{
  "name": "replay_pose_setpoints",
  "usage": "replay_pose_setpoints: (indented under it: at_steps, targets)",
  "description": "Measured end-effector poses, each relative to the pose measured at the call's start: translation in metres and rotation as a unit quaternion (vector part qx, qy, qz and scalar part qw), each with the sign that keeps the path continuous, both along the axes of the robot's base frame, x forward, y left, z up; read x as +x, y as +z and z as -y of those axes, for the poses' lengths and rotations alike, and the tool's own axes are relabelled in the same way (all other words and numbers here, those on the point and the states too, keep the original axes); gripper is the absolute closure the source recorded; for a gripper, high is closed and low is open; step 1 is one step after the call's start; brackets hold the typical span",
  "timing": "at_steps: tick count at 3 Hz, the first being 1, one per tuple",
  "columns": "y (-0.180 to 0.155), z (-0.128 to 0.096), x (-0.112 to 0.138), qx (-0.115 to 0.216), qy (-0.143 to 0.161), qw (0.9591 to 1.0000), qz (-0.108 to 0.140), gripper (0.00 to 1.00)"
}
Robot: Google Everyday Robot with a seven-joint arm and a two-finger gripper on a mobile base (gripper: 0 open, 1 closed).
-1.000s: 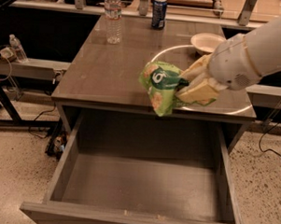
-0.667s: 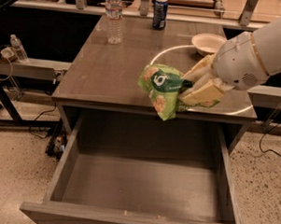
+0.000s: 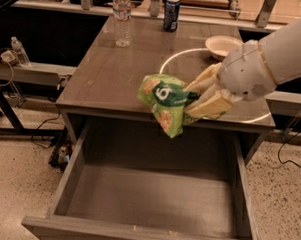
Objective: Place green rice chip bag into top drawer
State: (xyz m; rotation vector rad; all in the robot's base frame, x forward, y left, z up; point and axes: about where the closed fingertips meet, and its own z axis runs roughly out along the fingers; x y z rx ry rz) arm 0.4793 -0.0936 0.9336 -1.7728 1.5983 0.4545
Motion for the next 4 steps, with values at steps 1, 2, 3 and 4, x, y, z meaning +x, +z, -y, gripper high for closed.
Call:
replay_pose_setpoints:
  at_steps: [1,2,3,4]
  targets:
    - [-0.041,-0.007,-0.034,-0.007,0.134,0.9909,-0.009,1.0]
    - [-0.072,-0.001,-0.059,-0.026,0.198,0.9798,-0.01,1.0]
    - [-0.107,0.011,-0.076,-0.043,0.232,0.9719,-0.007,1.0]
    - [-0.11,0.01,-0.077,-0.048,0.245,0.9684,-0.002,1.0]
